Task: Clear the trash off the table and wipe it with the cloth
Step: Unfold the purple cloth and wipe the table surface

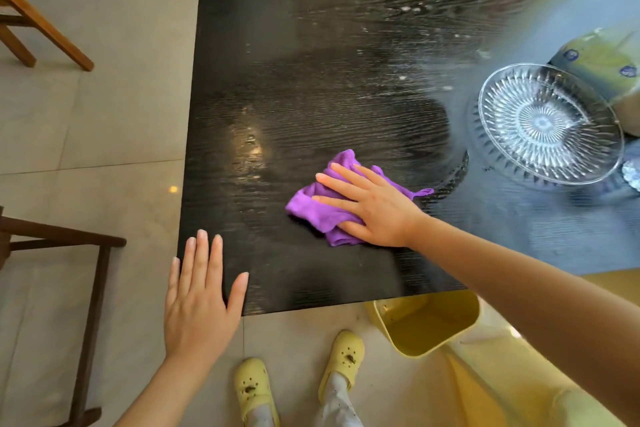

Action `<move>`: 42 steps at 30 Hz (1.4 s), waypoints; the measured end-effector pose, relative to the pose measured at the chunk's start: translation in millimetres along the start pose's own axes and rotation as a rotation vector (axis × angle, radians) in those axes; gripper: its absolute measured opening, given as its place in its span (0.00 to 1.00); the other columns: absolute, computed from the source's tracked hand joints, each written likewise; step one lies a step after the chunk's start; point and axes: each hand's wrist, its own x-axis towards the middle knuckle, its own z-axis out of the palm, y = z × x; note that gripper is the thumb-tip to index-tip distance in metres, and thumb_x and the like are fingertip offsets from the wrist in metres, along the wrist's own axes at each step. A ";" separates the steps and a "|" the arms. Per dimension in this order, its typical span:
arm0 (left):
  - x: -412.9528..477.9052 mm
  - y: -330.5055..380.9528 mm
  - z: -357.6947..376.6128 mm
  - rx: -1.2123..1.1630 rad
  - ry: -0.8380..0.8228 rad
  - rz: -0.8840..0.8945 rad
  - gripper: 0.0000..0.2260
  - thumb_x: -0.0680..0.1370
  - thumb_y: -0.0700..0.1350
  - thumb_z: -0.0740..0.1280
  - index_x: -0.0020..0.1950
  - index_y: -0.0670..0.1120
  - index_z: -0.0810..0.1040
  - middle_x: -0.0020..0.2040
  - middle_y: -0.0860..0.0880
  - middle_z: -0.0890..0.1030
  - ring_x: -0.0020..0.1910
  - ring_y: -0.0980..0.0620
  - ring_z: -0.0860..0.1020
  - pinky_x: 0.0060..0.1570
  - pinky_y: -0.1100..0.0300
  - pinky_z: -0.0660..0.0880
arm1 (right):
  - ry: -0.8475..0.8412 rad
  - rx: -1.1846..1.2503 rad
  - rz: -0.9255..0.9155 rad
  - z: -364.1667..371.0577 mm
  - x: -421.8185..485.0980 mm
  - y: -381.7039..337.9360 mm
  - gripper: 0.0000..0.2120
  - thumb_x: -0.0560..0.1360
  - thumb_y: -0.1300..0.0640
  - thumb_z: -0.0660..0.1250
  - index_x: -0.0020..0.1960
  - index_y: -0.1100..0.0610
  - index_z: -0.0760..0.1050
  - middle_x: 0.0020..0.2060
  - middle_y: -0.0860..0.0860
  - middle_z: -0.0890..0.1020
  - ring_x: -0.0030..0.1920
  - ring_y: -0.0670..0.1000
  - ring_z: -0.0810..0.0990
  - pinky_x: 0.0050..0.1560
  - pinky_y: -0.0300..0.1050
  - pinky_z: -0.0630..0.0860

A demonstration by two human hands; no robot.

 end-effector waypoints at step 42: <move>11.2 -15.8 -43.7 -0.881 -0.162 -0.078 0.21 0.83 0.50 0.50 0.74 0.45 0.64 0.77 0.49 0.59 0.78 0.53 0.50 0.76 0.53 0.48 | 0.162 0.258 0.786 22.8 31.2 -260.6 0.28 0.77 0.41 0.53 0.75 0.48 0.60 0.75 0.51 0.62 0.75 0.55 0.50 0.73 0.61 0.48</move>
